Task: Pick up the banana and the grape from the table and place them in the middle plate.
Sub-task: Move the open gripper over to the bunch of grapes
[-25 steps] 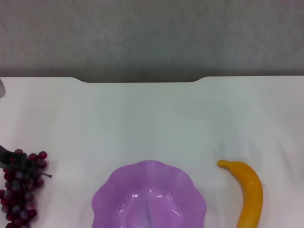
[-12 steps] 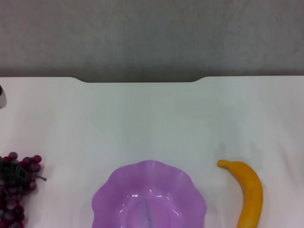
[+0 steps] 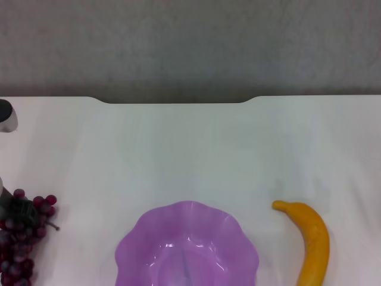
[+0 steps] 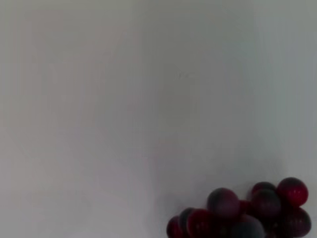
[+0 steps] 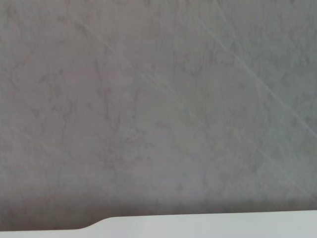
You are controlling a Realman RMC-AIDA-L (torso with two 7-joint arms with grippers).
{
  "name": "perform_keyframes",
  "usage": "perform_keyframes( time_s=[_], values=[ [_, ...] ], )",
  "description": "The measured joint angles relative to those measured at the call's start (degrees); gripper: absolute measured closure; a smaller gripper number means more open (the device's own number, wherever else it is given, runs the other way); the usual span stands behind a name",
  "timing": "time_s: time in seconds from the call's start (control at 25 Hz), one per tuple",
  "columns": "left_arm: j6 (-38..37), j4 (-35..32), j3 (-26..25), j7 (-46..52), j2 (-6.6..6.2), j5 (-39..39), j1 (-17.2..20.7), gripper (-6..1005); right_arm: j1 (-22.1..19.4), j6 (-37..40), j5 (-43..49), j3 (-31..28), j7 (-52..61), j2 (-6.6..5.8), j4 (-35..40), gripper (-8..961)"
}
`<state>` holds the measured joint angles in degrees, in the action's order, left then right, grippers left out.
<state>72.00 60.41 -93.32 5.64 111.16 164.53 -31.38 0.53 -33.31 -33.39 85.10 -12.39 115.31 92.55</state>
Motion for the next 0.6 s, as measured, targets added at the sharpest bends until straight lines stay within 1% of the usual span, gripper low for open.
perform_keyframes(
  time_s=[0.04, 0.16, 0.36, 0.6],
  values=[
    [-0.2, 0.1, 0.1, 0.0, 0.01, 0.0, 0.0, 243, 0.0, 0.0, 0.0, 0.0, 0.0, 0.00, 0.0, 103],
    [-0.6, 0.2, 0.3, -0.3, 0.02, 0.0, 0.0, 459, 0.0, 0.0, 0.0, 0.0, 0.0, 0.00, 0.0, 103],
    [-0.7, 0.2, 0.4, -0.4, 0.02, 0.0, 0.0, 602, 0.0, 0.0, 0.0, 0.0, 0.0, 0.00, 0.0, 104],
    [-0.5, 0.2, 0.5, -0.5, 0.02, 0.1, 0.0, 698, 0.0, 0.0, 0.0, 0.0, 0.0, 0.00, 0.0, 106]
  ],
)
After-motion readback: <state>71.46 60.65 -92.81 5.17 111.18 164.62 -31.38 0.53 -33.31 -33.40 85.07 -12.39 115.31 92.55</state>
